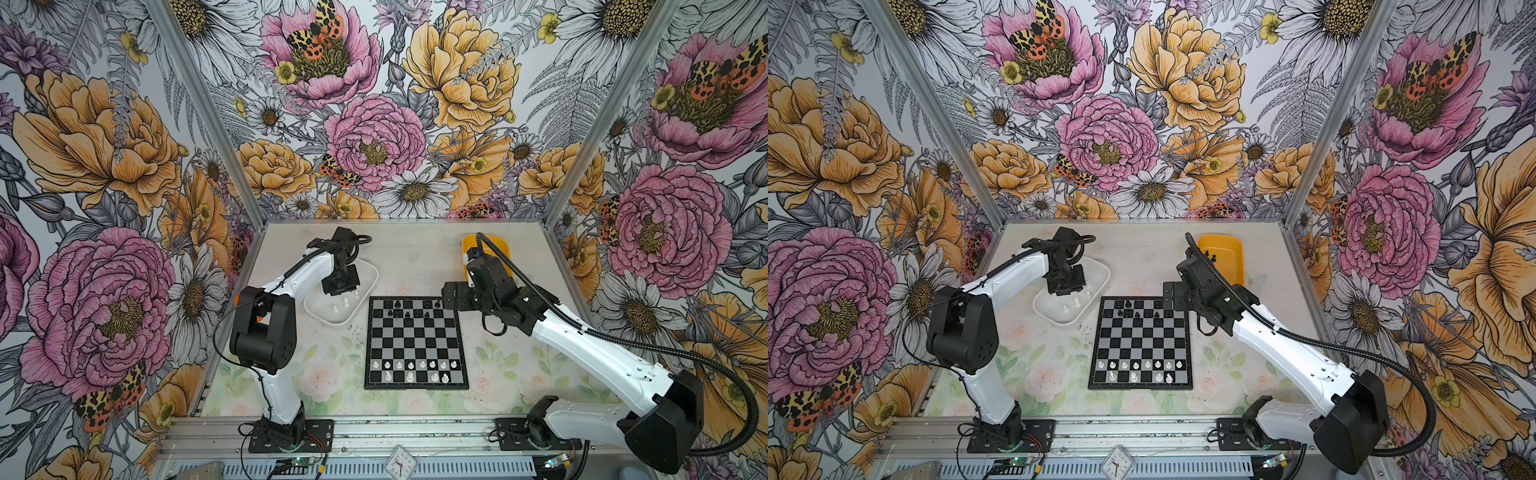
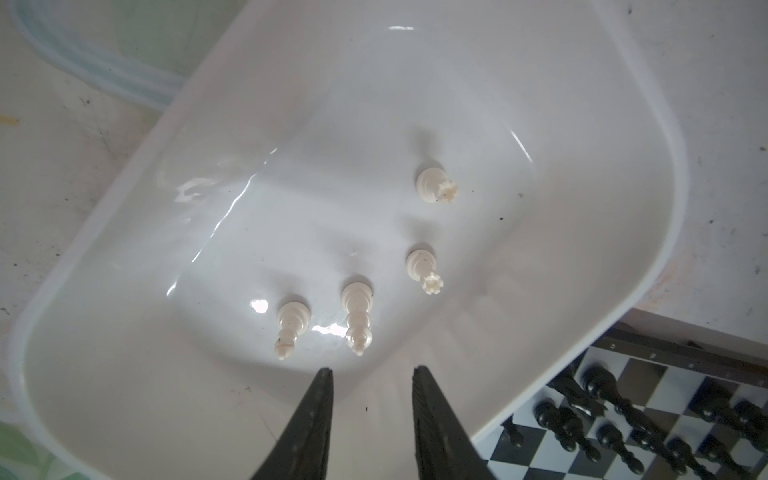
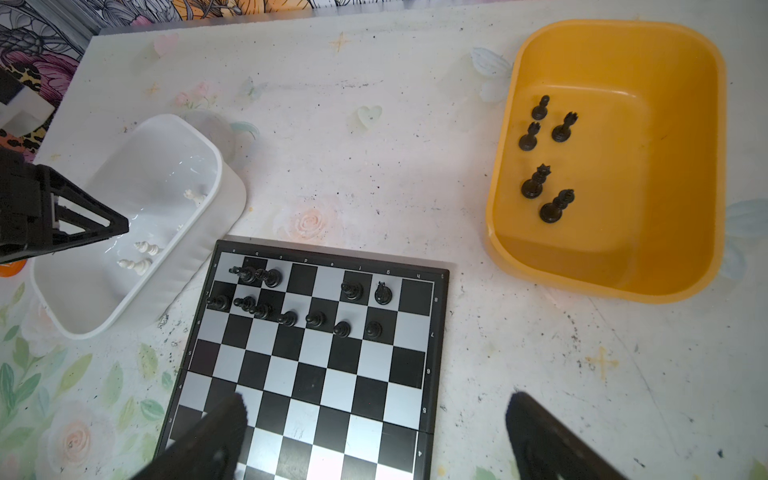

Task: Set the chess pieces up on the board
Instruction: 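Move the open left gripper back over the white tray, then lower the left gripper around another tall white piece in the tray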

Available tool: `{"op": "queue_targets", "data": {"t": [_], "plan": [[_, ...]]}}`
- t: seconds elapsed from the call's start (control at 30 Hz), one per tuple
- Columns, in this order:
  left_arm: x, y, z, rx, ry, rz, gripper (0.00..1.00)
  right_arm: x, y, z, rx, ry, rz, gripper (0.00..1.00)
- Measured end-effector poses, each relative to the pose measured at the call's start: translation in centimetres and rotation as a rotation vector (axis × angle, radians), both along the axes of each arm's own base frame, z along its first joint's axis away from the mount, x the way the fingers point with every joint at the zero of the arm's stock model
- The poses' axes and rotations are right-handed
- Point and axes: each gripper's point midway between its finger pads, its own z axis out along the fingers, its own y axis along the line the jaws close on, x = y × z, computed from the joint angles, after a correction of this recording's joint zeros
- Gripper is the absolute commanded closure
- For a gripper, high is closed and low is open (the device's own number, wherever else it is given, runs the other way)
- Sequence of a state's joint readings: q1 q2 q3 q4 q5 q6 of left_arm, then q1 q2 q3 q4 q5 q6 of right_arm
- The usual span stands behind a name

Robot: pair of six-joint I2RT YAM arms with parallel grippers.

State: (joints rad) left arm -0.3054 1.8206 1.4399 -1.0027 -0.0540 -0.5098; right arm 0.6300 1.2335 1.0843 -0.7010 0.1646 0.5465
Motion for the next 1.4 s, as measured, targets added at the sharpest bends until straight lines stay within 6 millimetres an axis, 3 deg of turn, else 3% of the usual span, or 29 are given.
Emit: {"op": "queue_targets", "data": {"t": [0.37,1.4], "plan": [[-0.5,-0.1,-2.1,0.008,0.050,-0.023,0.68,0.1,0.1,-0.1,0.003,0.002,-0.005,0.00],[-0.7,-0.2,-3.8,0.018,0.079,-0.046,0.70,0.0,-0.5,0.9,0.012,-0.030,-0.026,0.01]]}}
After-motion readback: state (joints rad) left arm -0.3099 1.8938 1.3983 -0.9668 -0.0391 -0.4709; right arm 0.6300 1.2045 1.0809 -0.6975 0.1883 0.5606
